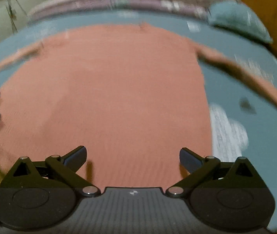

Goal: Fold clothes

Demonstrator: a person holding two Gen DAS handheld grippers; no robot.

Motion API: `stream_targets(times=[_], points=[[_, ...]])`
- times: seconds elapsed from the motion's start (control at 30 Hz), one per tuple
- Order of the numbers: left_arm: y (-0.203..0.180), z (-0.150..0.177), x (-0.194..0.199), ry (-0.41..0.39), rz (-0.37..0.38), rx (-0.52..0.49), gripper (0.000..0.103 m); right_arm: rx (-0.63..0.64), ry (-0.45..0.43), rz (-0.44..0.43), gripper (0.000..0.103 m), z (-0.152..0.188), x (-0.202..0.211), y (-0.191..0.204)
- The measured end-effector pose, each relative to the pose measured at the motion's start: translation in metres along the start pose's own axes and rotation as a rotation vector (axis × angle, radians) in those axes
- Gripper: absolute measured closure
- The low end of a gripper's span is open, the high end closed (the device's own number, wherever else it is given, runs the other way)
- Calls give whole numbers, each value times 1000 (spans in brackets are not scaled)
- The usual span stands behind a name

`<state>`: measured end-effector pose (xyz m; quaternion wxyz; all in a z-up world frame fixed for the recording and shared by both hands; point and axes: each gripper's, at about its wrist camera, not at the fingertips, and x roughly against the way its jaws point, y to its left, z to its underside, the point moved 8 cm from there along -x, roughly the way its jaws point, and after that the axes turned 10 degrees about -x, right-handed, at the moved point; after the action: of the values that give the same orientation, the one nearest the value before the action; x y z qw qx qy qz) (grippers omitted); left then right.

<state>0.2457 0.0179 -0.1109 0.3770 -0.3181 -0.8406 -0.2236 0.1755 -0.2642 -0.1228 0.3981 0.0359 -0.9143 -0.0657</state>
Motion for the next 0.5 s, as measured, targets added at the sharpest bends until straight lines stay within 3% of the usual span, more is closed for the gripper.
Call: stream_targets(times=[0.07, 0.2, 0.3, 0.4, 0.5], points=[[11, -22, -12, -58, -5, 6, 19, 31, -45, -36, 0, -25, -15, 19], [28, -45, -54, -71, -18, 24, 19, 131, -102, -52, 0, -56, -53, 56], [34, -36, -72, -37, -15, 48, 19, 128, -88, -34, 0, -65, -79, 65], [34, -18, -60, -61, -7, 73, 18, 34, -25, -15, 0, -50, -89, 57], [34, 2, -43, -53, 2, 97, 18, -18, -39, -14, 0, -37, -80, 51]])
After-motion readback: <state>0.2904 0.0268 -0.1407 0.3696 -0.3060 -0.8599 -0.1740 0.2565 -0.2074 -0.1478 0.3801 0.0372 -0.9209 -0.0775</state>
